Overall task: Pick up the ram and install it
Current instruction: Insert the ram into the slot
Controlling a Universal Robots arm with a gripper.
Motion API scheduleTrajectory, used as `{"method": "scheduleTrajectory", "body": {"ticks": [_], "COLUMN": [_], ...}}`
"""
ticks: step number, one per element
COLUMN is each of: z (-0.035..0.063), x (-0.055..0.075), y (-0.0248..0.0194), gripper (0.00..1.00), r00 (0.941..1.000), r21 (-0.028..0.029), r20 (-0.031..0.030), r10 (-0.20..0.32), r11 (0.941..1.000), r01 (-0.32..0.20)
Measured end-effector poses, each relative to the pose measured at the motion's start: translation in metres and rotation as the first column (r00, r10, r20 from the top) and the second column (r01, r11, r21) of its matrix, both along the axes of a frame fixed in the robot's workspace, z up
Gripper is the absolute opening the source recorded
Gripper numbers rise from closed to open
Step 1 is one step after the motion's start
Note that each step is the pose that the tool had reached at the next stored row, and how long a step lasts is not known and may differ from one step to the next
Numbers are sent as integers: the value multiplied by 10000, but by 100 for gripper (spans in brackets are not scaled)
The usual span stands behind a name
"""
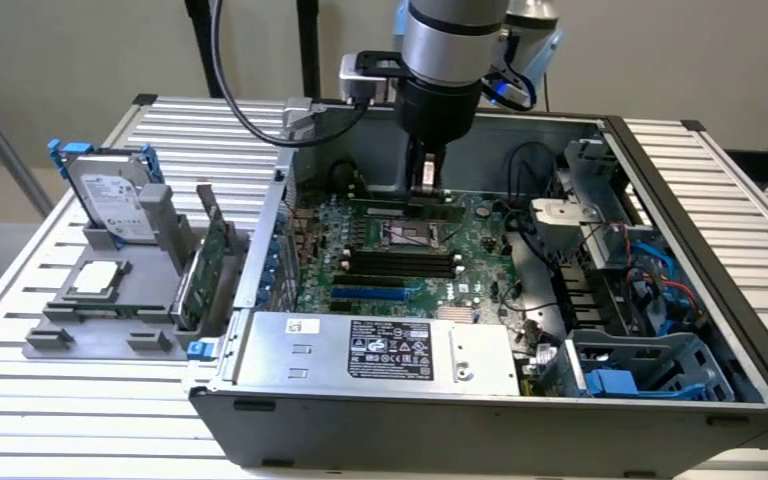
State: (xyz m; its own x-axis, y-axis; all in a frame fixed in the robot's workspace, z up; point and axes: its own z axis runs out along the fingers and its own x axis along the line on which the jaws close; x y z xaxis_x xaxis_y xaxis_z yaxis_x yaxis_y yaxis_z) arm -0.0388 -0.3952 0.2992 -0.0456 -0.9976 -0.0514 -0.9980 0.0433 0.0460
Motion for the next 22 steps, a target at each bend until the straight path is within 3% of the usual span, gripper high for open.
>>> {"method": "scheduleTrajectory", "body": {"ticks": [13, 17, 22], "z": [-238, -304, -368], "x": [15, 15, 15], "y": [0, 0, 0], "gripper": [0, 0, 0], "r00": [10000, 10000, 10000], "r21": [-10, -83, -231], "r20": [0, 1, 0], "r10": [0, 0, -1], "r11": [10000, 10000, 9997], "r01": [0, 0, 1]}}
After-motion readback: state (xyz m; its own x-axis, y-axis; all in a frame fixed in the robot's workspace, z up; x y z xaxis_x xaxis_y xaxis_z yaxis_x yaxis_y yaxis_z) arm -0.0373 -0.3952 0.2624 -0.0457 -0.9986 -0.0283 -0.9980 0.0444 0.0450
